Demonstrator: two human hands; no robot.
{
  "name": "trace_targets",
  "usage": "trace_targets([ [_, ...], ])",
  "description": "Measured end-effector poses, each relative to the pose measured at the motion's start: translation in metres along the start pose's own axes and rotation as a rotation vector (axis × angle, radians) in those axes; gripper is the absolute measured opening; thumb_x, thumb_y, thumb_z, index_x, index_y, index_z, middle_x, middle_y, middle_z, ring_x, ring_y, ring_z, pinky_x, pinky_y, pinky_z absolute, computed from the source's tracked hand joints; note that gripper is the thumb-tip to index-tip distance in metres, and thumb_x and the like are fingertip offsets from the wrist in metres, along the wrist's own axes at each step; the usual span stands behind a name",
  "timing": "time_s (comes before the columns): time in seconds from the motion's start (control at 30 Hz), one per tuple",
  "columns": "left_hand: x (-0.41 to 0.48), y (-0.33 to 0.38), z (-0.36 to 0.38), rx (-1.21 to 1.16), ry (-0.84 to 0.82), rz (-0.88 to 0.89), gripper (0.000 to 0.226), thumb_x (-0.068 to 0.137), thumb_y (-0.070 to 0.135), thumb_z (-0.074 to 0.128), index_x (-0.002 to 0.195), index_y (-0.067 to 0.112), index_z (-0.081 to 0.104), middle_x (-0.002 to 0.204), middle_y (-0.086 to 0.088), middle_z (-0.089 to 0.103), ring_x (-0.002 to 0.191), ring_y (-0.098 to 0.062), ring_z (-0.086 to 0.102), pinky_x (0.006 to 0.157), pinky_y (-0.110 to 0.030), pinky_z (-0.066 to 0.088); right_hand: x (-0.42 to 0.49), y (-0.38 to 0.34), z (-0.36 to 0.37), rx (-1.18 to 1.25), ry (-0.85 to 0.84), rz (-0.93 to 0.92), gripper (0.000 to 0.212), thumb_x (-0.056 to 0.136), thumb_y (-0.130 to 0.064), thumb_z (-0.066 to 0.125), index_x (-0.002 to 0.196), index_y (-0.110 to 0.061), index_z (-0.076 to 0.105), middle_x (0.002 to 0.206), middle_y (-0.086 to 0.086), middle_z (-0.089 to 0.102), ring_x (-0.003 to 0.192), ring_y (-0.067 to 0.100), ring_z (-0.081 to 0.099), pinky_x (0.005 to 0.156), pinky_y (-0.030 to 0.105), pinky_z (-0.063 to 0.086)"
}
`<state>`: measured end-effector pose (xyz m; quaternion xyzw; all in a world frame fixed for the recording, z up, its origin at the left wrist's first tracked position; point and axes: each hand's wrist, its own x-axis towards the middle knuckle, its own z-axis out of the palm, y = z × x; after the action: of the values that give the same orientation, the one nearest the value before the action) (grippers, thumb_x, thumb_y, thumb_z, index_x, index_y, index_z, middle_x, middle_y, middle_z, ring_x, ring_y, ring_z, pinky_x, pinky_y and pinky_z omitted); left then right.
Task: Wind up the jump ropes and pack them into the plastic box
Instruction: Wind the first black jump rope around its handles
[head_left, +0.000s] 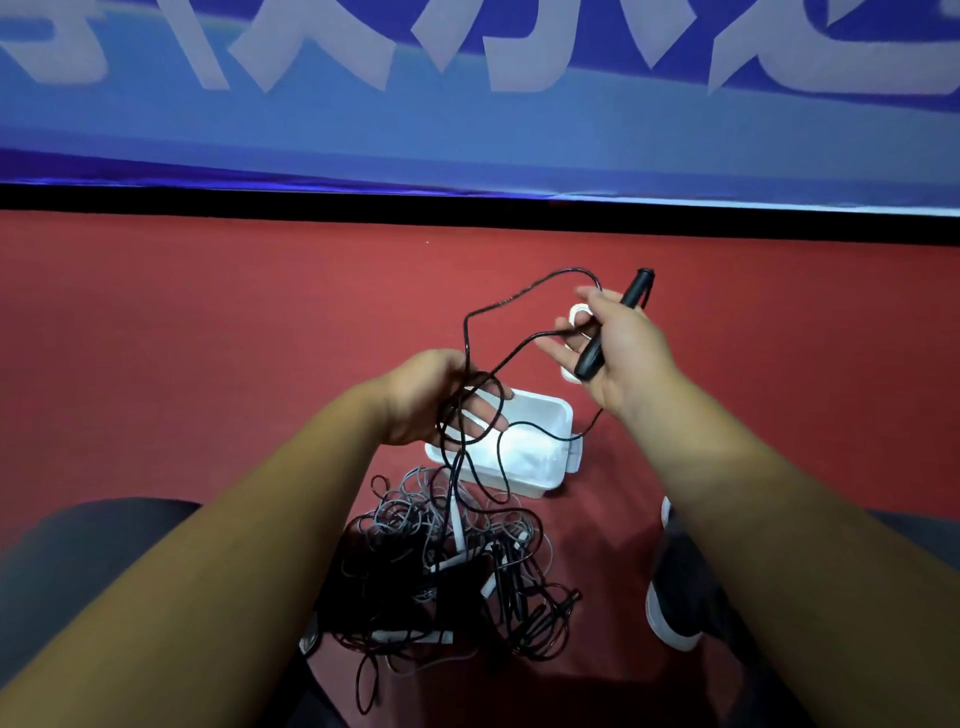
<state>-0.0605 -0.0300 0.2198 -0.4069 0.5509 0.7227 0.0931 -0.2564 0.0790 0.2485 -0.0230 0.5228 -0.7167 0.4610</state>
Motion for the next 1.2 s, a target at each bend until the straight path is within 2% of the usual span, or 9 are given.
trace_targets([
  [0.1,-0.002,-0.001,-0.003,-0.051,-0.063,-0.021,0.044,0.097,0.027,0.038,0.13,0.017,0.064,0.117,-0.008,0.072,0.105,-0.029,0.065,0.083,-0.043,0.052,0.013,0.003,-0.011,-0.022,0.132,0.117,0.019,0.109,-0.019,0.06,0.126,-0.011,0.062,0.098,0.014,0.067,0.08,0.029,0.075,0.062,0.048,0.065],
  [0.17,-0.002,-0.001,0.001,-0.095,-0.016,-0.003,0.039,0.104,0.017,0.035,0.134,0.012,0.059,0.116,-0.008,0.069,0.103,-0.03,0.07,0.079,-0.043,0.059,0.018,0.007,-0.014,-0.356,0.192,0.237,0.027,0.108,-0.028,0.061,0.13,-0.014,0.057,0.117,0.018,0.064,0.085,0.038,0.074,0.054,0.047,0.062],
  [0.3,-0.002,0.003,0.008,-0.253,0.1,0.037,0.019,0.11,0.016,0.041,0.111,0.012,0.06,0.106,-0.011,0.067,0.086,-0.026,0.074,0.07,-0.039,0.065,0.005,0.024,-0.008,-0.846,0.109,0.332,0.03,0.106,-0.024,0.057,0.132,-0.011,0.055,0.11,0.018,0.061,0.094,0.041,0.071,0.063,0.046,0.064],
  [0.4,0.002,0.006,0.008,-0.403,0.183,0.093,0.017,0.111,0.017,0.045,0.102,0.015,0.06,0.097,-0.013,0.067,0.077,-0.022,0.073,0.067,-0.034,0.065,-0.01,0.038,0.001,-0.862,-0.089,0.326,0.032,0.105,-0.028,0.062,0.13,-0.008,0.06,0.115,0.019,0.072,0.098,0.036,0.074,0.084,0.044,0.061],
  [0.63,-0.001,0.01,0.004,-0.563,0.284,0.2,0.039,0.099,0.025,0.069,0.114,-0.007,0.053,0.112,-0.025,0.064,0.085,-0.032,0.078,0.066,-0.032,0.064,-0.03,0.053,0.013,-0.88,-0.366,0.161,0.015,0.109,-0.032,0.058,0.115,-0.023,0.068,0.106,0.005,0.079,0.094,0.024,0.078,0.075,0.036,0.046],
  [0.83,-0.003,0.011,0.0,-0.369,0.386,0.199,0.056,0.093,0.035,0.077,0.13,0.002,0.05,0.11,-0.013,0.063,0.084,-0.026,0.074,0.07,-0.036,0.065,-0.028,0.056,0.009,-0.789,-0.323,0.131,0.017,0.104,-0.03,0.07,0.111,-0.014,0.069,0.114,0.005,0.069,0.094,0.026,0.073,0.082,0.052,0.067],
  [0.93,-0.005,0.011,0.002,-0.358,0.324,0.216,0.043,0.095,0.042,0.073,0.117,0.011,0.052,0.11,-0.013,0.061,0.091,-0.029,0.073,0.083,-0.046,0.064,-0.029,0.052,0.011,-0.732,-0.262,0.112,0.016,0.105,-0.027,0.067,0.111,-0.013,0.066,0.103,0.006,0.062,0.086,0.027,0.075,0.074,0.052,0.067],
  [1.1,-0.003,0.012,0.014,-0.448,0.219,0.282,0.043,0.094,-0.004,0.069,0.121,0.019,0.044,0.106,-0.018,0.075,0.091,-0.029,0.075,0.086,-0.048,0.064,-0.026,0.044,0.013,-0.671,-0.206,0.096,0.017,0.105,-0.02,0.063,0.111,-0.005,0.07,0.083,0.011,0.065,0.088,0.034,0.08,0.068,0.052,0.067],
  [1.2,-0.002,0.012,0.013,-0.374,0.31,0.274,0.036,0.096,-0.009,0.063,0.117,0.017,0.051,0.105,-0.015,0.076,0.083,-0.023,0.076,0.084,-0.042,0.064,-0.025,0.036,0.011,-0.636,-0.16,0.082,0.019,0.107,-0.02,0.061,0.108,-0.004,0.071,0.071,0.008,0.064,0.081,0.033,0.081,0.066,0.051,0.067],
])
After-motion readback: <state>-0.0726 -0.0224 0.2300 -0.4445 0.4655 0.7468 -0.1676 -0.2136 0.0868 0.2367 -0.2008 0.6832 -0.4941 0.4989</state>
